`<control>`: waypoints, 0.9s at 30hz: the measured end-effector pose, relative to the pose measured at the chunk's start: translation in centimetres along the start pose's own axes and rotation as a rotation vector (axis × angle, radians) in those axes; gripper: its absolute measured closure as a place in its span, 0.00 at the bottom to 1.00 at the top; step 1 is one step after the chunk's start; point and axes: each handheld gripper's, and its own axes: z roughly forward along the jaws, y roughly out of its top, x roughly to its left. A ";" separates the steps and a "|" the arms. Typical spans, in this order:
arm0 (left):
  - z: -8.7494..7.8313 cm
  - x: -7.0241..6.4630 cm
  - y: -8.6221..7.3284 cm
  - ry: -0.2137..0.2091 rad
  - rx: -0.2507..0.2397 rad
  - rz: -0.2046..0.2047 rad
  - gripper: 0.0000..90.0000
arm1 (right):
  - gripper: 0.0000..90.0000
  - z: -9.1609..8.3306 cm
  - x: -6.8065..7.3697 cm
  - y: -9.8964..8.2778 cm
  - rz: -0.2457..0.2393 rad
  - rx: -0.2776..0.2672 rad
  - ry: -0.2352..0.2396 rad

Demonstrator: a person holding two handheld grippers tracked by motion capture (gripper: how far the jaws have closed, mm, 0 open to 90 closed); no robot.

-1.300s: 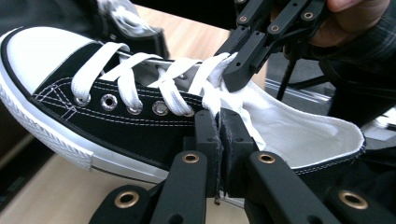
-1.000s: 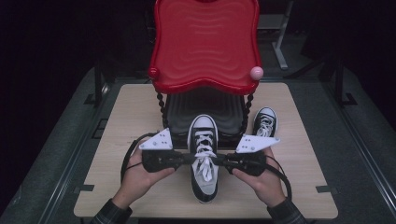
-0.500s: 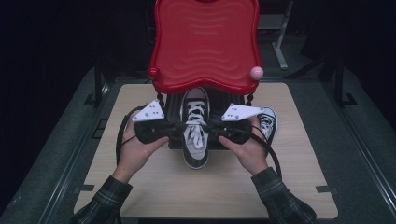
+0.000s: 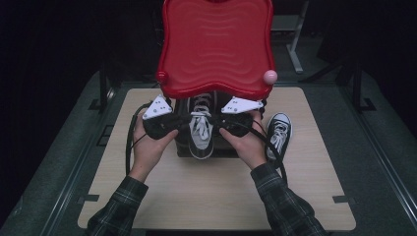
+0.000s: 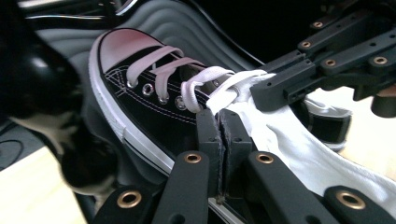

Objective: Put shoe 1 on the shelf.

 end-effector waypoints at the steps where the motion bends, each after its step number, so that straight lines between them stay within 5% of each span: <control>1: 0.1 0.1 0.0 0.006 -0.001 -0.001 0.98 | 0.95 0.2 -0.1 0.0 0.000 -0.004 -0.003; 13: 0.8 0.5 -0.8 0.007 -0.007 -0.035 0.97 | 0.95 1.3 -0.2 -0.4 0.012 0.009 -0.032; 18: 0.3 0.2 -0.7 0.012 -0.027 -0.039 0.81 | 0.86 1.1 -0.2 -0.3 0.028 -0.003 -0.022; 20: -0.7 -0.3 -0.9 -0.006 -0.035 -0.042 0.70 | 0.76 0.8 -0.1 -0.2 0.042 0.003 -0.014; 27: -2.6 -1.3 -2.1 -0.051 -0.018 -0.033 0.53 | 0.64 -1.0 0.2 -0.5 0.052 -0.036 0.016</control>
